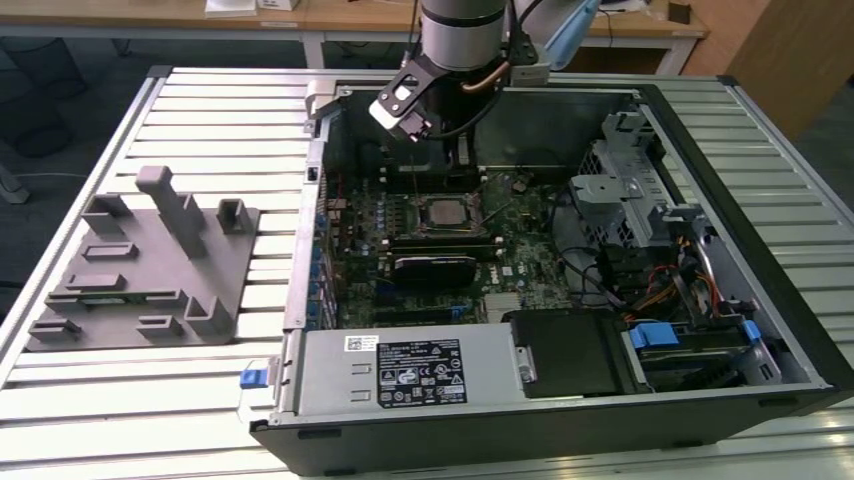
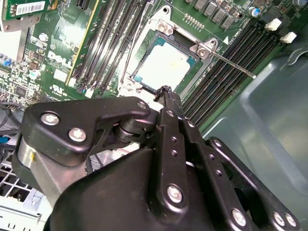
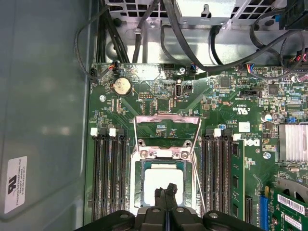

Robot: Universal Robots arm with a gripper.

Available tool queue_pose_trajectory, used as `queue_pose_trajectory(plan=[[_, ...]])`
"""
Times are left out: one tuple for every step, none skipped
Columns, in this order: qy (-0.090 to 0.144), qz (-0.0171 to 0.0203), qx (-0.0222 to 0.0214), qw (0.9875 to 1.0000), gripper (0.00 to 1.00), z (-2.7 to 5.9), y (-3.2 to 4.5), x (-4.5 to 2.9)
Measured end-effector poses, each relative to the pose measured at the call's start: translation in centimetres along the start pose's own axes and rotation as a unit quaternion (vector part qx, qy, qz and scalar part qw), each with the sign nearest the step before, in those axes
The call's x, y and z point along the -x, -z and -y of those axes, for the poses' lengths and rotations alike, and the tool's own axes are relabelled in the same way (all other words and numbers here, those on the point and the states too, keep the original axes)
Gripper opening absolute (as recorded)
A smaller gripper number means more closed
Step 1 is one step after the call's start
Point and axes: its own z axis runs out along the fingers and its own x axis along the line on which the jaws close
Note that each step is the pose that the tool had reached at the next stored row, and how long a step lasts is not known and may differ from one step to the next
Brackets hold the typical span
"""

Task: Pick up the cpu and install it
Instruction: 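Close the cpu cover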

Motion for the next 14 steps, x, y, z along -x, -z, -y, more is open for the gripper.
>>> queue_pose_trajectory(plan=[[0.0,0.0,0.0,1.0,0.11,0.0,0.01,0.0],[0.0,0.0002,-0.0001,1.0,0.11,0.0,0.09,0.0],[0.0,0.0001,-0.0001,1.0,0.11,-0.01,0.17,0.0],[0.0,0.0,0.0,1.0,0.11,-0.02,0.29,0.0],[0.0,0.0,0.0,1.0,0.11,-0.03,0.48,0.0],[0.0,0.0001,0.0,1.0,0.11,-0.04,0.69,-0.01],[0.0,0.0,0.0,1.0,0.11,-0.06,0.87,-0.01],[0.0,0.0,0.0,1.0,0.11,-0.07,0.99,-0.01],[0.0,-0.0001,0.0,1.0,0.11,-0.07,1.0,-0.01],[0.0,-0.0001,0.0001,1.0,0.11,-0.07,1.0,-0.01],[0.0,-0.0001,0.0001,1.0,0.11,-0.07,1.01,-0.01],[0.0,0.0,0.0,1.0,0.11,-0.07,1.03,-0.01],[0.0,0.0,0.0,1.0,0.11,-0.09,1.03,-0.01],[0.0,0.0,-0.0001,1.0,0.11,-0.23,1.03,-0.02]])
